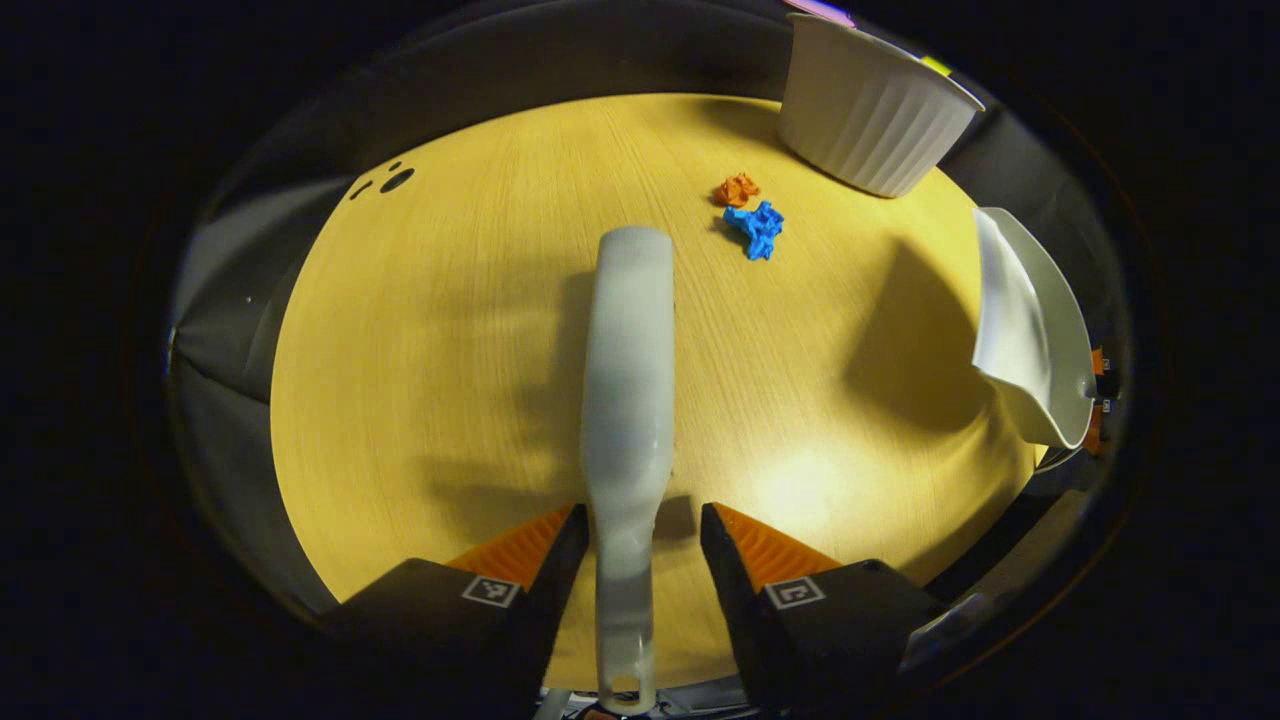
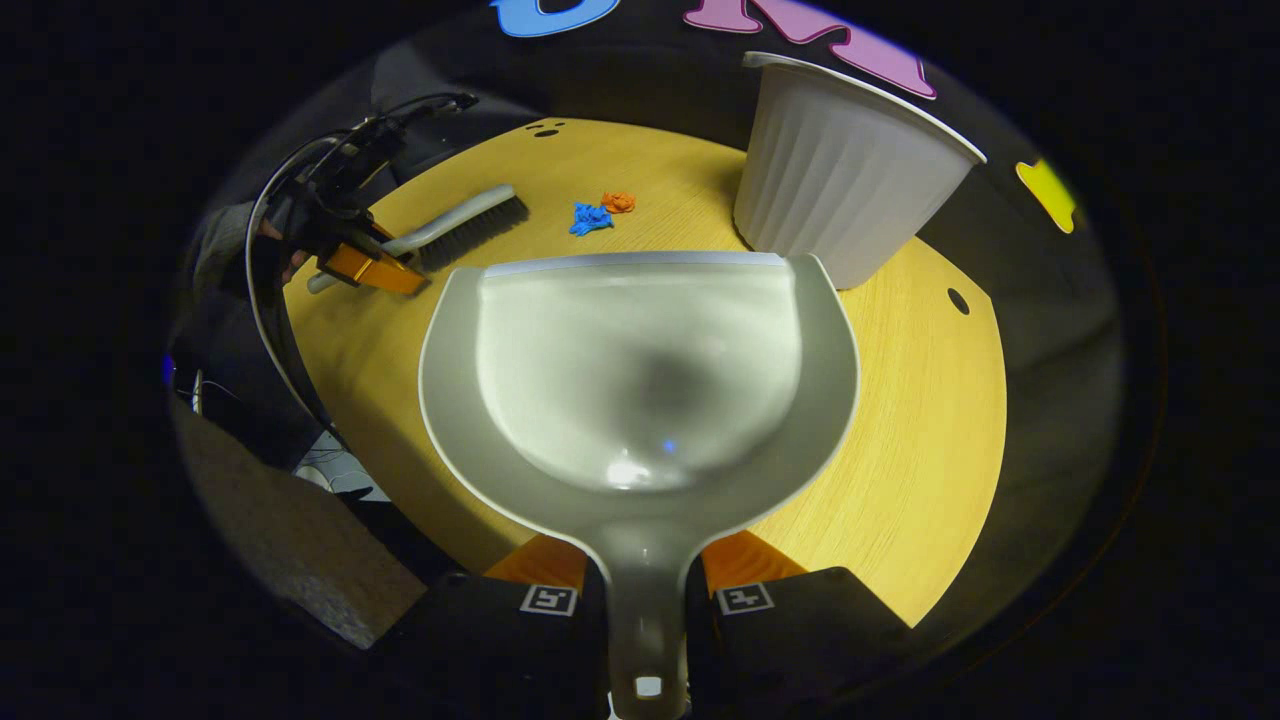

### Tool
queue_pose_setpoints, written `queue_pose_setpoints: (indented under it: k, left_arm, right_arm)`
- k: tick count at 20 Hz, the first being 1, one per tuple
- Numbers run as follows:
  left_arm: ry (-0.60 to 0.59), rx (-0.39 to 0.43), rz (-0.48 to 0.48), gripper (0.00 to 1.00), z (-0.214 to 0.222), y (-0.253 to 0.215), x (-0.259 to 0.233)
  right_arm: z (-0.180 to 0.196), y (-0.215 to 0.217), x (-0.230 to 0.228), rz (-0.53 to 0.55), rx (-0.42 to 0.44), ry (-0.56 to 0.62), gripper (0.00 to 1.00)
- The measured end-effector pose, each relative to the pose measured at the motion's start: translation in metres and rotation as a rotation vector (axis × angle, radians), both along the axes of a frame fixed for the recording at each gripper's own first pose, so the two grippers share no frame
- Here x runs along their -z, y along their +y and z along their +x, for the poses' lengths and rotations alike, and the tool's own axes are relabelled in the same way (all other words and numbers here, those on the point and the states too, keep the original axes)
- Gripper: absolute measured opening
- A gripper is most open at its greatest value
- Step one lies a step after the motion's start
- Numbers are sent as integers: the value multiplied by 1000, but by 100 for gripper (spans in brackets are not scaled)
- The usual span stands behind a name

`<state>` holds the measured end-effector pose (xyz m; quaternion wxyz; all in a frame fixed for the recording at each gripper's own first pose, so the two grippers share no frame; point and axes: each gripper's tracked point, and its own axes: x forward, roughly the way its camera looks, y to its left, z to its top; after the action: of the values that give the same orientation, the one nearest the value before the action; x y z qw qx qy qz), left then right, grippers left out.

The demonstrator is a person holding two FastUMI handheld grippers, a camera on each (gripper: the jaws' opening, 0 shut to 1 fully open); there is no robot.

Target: Pick up the small broom and dustpan from the desktop, sweep the trash into the dustpan with the broom, and then empty the trash into the garbage bin.

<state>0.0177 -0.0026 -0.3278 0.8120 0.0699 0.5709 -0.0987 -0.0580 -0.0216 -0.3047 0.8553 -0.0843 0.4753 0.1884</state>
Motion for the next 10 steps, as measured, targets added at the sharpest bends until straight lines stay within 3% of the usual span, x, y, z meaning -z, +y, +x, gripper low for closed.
queue_pose_setpoints:
  k: [2,3,4,5,6,8,9,10]
  left_arm:
    - [19,-3,21,63,4,1,3]
    - [13,5,19,60,9,-1,4]
    - [19,12,22,55,9,0,4]
    - [20,19,24,56,12,-2,5]
    - [22,27,27,48,12,-2,4]
    - [39,17,36,31,13,-1,6]
    - [38,12,69,27,15,4,4]
    - [23,20,95,27,21,6,1]
  right_arm:
    - [-1,-1,1,-1,-1,4,35]
    - [-1,-2,1,-1,-5,8,40]
    - [-1,-1,2,0,-9,14,36]
    - [-2,0,3,2,-16,23,36]
    - [-4,1,3,2,-26,35,31]
    - [-7,1,7,-12,-50,79,35]
    - [-9,1,10,-26,-65,108,40]
    - [-11,0,13,-45,-78,142,36]
